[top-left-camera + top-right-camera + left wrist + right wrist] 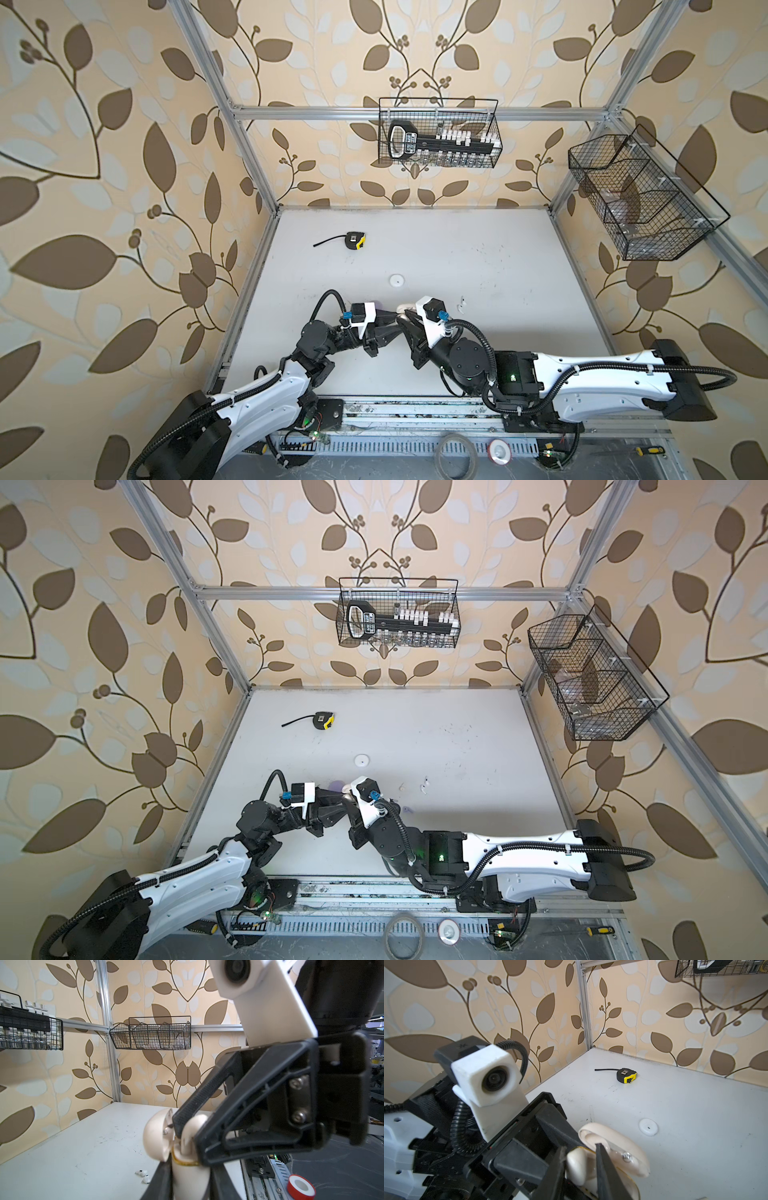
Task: Insert wireless bluetooth earbuds into charging case
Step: Insert the wireless bluetooth earbud into the charging case.
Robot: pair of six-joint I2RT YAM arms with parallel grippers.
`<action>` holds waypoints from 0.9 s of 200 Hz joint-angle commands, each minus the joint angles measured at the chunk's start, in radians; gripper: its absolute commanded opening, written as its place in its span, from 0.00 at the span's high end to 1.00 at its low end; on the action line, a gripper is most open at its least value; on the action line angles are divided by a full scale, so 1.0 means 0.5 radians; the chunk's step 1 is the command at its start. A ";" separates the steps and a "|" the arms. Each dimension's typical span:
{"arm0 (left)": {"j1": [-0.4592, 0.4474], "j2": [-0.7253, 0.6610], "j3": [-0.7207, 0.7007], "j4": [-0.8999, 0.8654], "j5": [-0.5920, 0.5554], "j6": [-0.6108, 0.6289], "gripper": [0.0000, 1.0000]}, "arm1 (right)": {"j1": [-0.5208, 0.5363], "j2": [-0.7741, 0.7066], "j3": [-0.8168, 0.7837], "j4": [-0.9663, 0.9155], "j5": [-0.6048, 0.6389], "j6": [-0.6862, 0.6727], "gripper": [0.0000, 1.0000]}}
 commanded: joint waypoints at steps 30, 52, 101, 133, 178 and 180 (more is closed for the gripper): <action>-0.031 -0.044 0.099 0.151 0.124 -0.010 1.00 | 0.009 -0.119 -0.110 -0.036 0.067 -0.041 0.61; -0.037 -0.043 0.102 0.156 0.143 -0.011 1.00 | 0.007 -0.179 -0.167 -0.032 0.059 -0.038 0.60; -0.046 -0.051 0.104 0.155 0.161 -0.012 1.00 | 0.010 -0.257 -0.233 -0.024 -0.028 -0.050 0.60; -0.049 -0.050 0.108 0.139 0.162 0.000 1.00 | 0.018 -0.280 -0.239 -0.035 -0.033 -0.064 0.56; -0.053 -0.050 0.108 0.118 0.149 0.027 1.00 | 0.062 -0.424 -0.207 -0.105 -0.042 -0.036 0.59; -0.053 -0.050 0.105 0.118 0.147 0.028 1.00 | 0.063 -0.431 -0.206 -0.112 -0.037 -0.027 0.60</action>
